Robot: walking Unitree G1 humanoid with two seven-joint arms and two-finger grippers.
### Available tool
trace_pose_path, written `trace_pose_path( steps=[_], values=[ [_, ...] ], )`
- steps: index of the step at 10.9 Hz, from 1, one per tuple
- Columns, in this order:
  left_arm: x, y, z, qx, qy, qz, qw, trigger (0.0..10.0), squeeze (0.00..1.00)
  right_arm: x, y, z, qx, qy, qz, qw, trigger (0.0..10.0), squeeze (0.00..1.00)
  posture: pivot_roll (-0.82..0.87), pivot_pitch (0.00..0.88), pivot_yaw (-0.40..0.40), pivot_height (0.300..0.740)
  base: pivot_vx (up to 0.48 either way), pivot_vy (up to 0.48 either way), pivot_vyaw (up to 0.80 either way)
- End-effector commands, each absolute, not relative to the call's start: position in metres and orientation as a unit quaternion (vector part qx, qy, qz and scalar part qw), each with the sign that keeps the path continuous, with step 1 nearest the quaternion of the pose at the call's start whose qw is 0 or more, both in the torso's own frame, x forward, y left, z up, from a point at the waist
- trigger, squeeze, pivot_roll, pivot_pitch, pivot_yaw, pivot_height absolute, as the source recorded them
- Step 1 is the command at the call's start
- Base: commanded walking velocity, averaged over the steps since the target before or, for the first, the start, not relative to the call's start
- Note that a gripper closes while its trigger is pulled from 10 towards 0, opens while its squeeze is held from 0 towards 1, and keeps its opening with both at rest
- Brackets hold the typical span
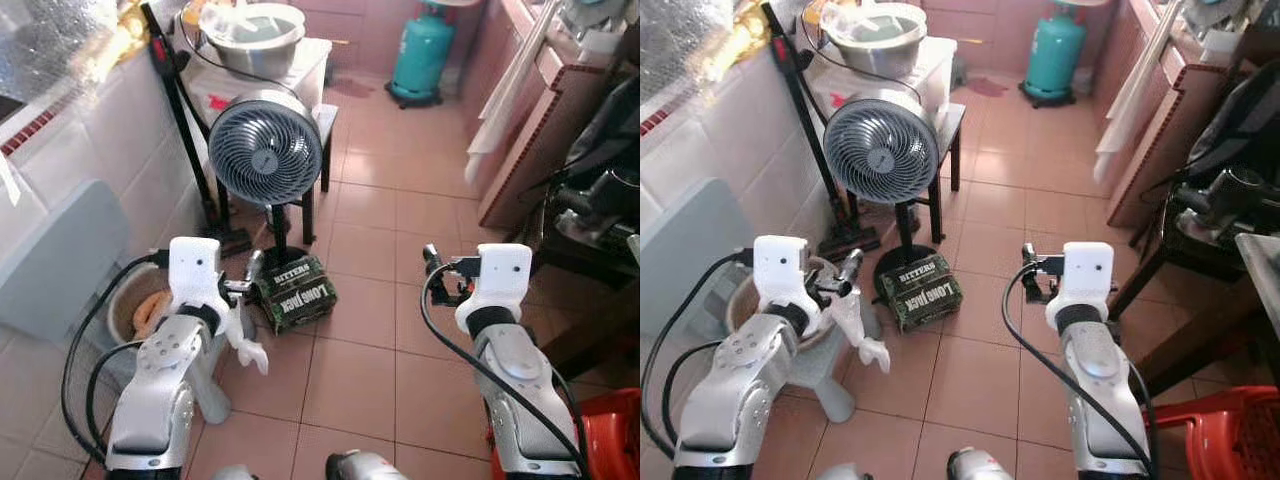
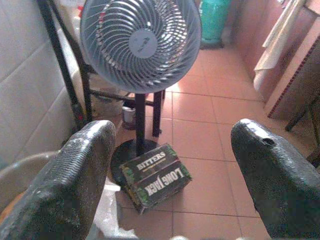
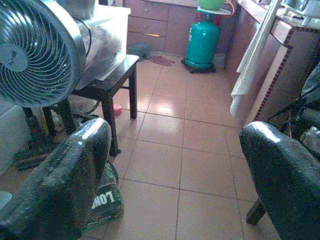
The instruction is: Setting the table
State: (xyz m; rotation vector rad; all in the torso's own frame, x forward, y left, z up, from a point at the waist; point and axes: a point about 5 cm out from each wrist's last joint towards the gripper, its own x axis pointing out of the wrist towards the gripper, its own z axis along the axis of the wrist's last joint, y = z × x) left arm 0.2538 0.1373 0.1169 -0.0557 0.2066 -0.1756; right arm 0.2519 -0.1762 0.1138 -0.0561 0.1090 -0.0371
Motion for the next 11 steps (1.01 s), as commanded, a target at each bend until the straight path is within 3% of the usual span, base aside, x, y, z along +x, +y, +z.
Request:
trace_pose_path(
  steps=[1, 8, 11],
  values=[
    [0.2545, 0.1356, 0.1165, -0.025, 0.108, -0.091, 0.99, 10.0, 0.0, 0.252, -0.1764, 0.1139, -0.032, 0.058, -0.018, 0.998, 10.0, 0.0, -0.02, 0.0, -0.009, 0.74, -0.255, 0.0, -0.77],
    [0.2538, 0.1375, 0.1132, -0.014, 0.113, -0.09, 0.989, 10.0, 0.0, 0.2559, -0.1742, 0.113, -0.03, 0.058, -0.019, 0.998, 10.0, 0.0, -0.01, 0.0, -0.012, 0.74, -0.269, 0.0, -0.78],
    [0.2548, 0.1356, 0.112, -0.015, 0.112, -0.095, 0.989, 10.0, 0.0, 0.2556, -0.1771, 0.1118, -0.029, 0.06, -0.029, 0.997, 10.0, 0.0, -0.01, 0.0, -0.008, 0.74, 0.0, 0.0, -0.78]
  ],
)
